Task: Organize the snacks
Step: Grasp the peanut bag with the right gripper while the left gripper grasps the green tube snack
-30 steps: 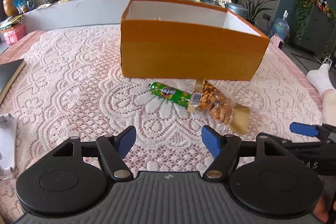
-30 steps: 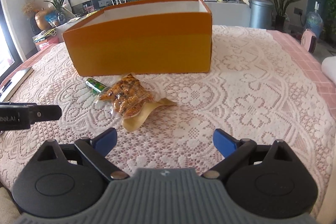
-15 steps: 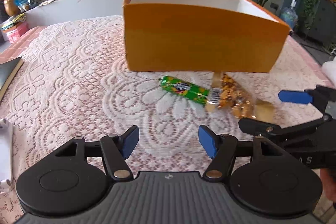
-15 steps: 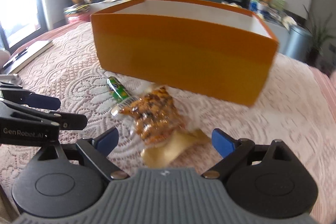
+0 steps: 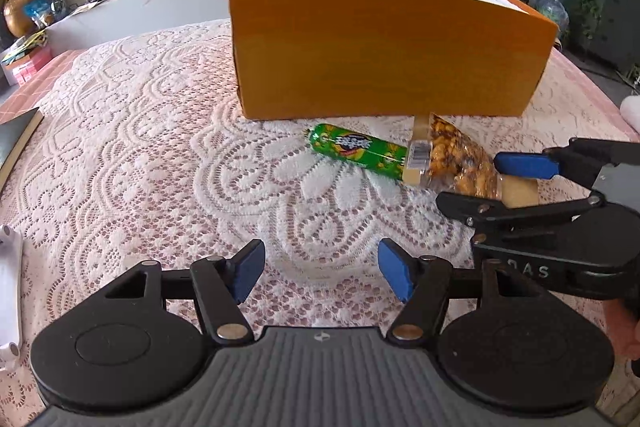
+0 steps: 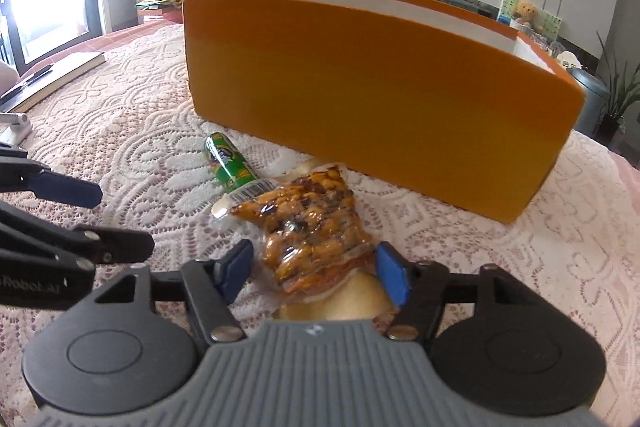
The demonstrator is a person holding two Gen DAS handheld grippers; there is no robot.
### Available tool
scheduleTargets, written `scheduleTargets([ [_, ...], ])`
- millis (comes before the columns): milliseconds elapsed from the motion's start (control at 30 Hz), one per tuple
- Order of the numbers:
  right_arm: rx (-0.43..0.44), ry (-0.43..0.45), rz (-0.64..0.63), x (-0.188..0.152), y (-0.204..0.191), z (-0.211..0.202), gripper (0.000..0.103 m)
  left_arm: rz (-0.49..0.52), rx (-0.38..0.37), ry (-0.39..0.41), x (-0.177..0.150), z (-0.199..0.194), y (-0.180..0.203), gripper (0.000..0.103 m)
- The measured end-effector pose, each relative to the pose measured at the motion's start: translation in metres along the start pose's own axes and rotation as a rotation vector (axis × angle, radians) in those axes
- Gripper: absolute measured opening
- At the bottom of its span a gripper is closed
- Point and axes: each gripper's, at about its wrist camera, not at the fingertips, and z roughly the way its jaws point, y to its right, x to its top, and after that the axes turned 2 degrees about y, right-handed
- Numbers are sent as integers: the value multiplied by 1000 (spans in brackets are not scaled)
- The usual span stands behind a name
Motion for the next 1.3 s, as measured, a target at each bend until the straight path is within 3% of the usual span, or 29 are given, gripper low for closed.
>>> scheduleTargets([
  [233,-6,68,47,5,7,-30,40,29,-13,-2,3,-5,12,76],
  [300,7,105,81,10,14,-41,22,32,-22,4,7,-7,16,76],
  [400,0,129,126,15,25,-52,11,29,-36,15,15,-8,21,76],
  [533,-36,154,183,17,43,-51,15,15,-57,28,26,-7,28,76],
  [567,-53,155,185,18,46,-51,23,9,-60,31,29,-6,30,76],
  [600,-69,153,175,19,47,-48,38,2,-61,32,31,-5,31,76],
  [633,-83,152,160,19,47,-46,42,-4,-62,32,33,-4,32,77],
  [867,-127,144,159,17,59,-34,50,-107,-75,14,44,8,29,77],
  [933,-78,141,208,19,67,-38,49,-177,-89,-4,49,15,23,77],
  [1000,-18,137,248,20,75,-42,38,-250,-92,-23,55,23,17,77],
  [1100,27,119,266,22,79,-46,29,-308,-26,-53,64,34,14,77],
  [1300,107,121,322,19,86,-48,29,-361,40,-92,76,52,18,77],
])
